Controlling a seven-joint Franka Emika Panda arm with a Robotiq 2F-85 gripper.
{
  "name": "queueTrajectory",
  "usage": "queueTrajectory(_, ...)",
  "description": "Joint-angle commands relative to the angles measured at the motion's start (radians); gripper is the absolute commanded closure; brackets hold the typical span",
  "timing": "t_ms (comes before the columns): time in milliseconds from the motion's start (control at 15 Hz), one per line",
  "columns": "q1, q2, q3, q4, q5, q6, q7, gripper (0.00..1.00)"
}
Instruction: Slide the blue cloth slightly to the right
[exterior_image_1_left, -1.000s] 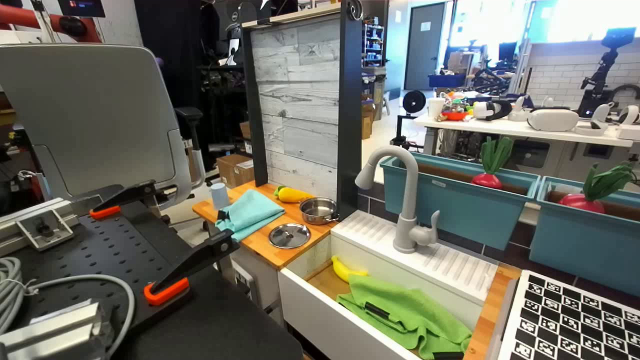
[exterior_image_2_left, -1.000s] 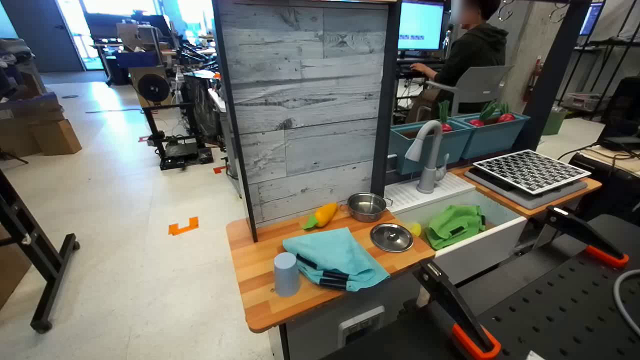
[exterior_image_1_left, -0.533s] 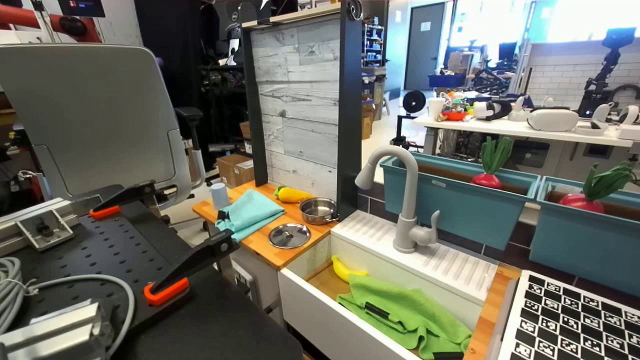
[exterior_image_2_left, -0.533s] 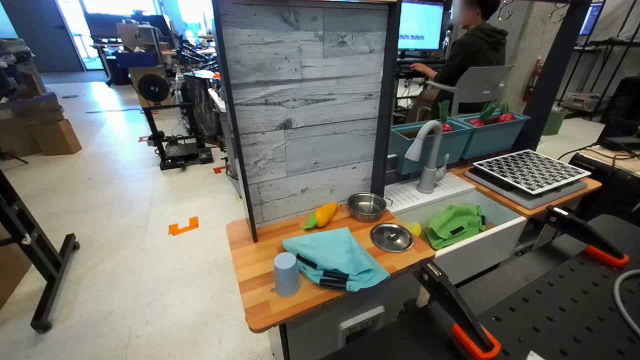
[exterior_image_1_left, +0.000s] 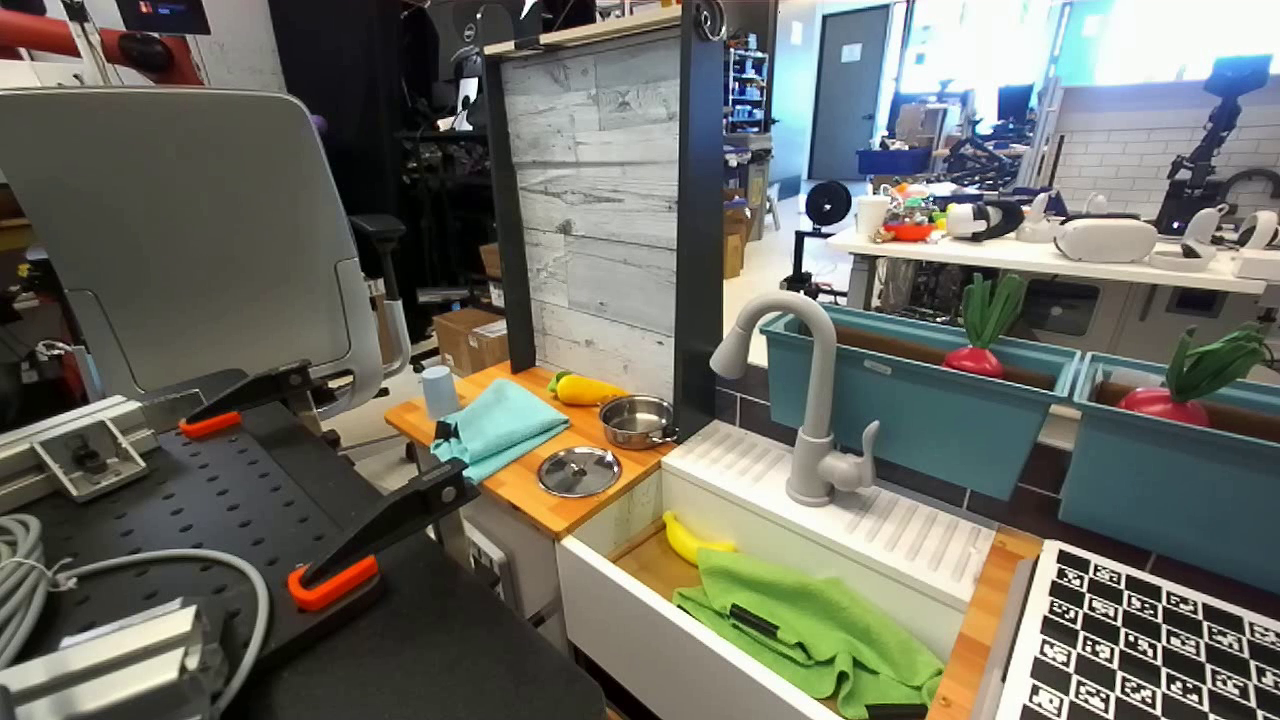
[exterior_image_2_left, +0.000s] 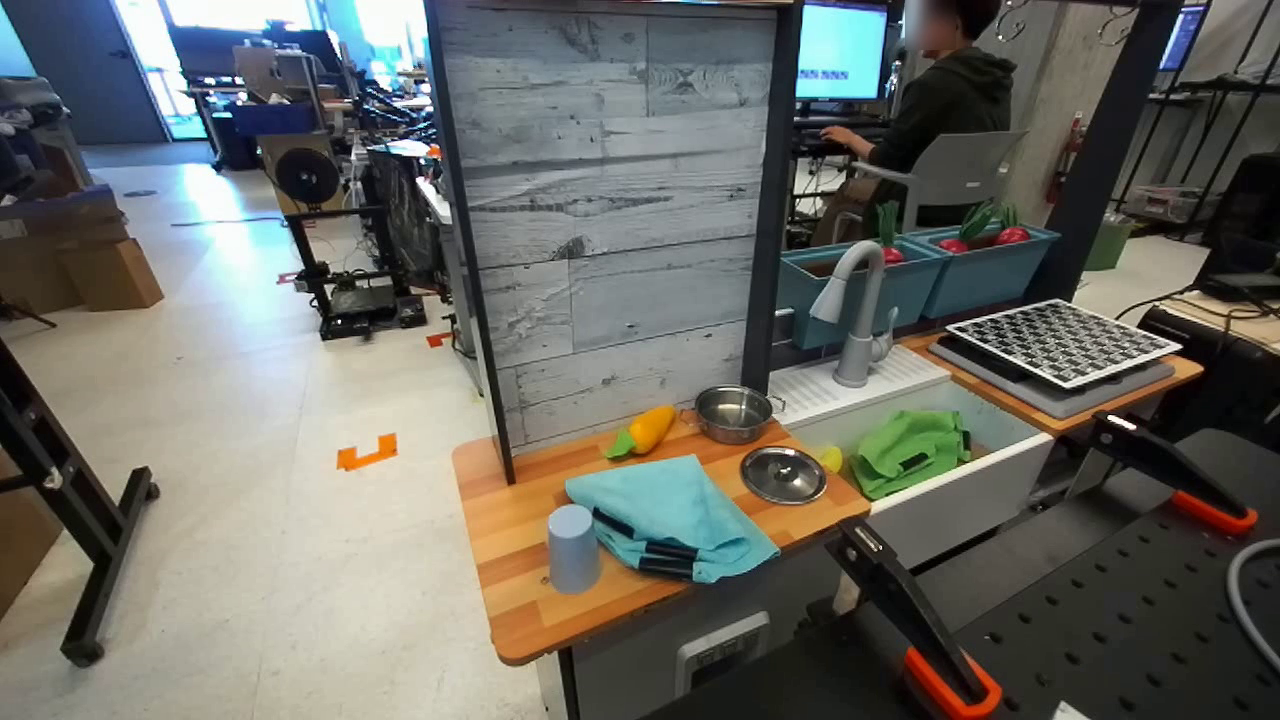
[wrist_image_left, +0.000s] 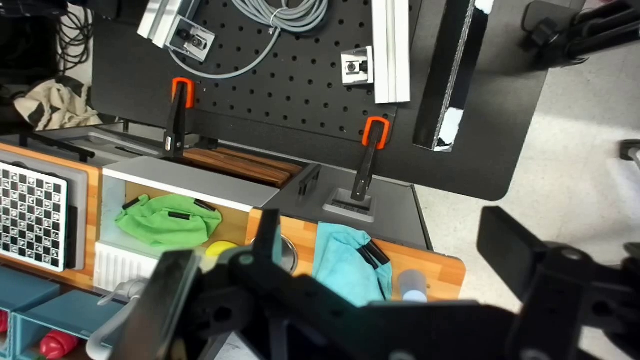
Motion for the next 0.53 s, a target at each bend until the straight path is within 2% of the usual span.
queueTrajectory(0, 0.010, 0.029, 0.011, -0.031, -0.005, 0.104, 0.077, 0.00)
queueTrajectory(267, -0.005, 0.101, 0.014, -0.078, -0.009, 0.297, 0.134, 0.00)
queueTrajectory(467, -0.022, 0.192, -0.018, -0.087, -0.005, 0.453, 0.128, 0.00)
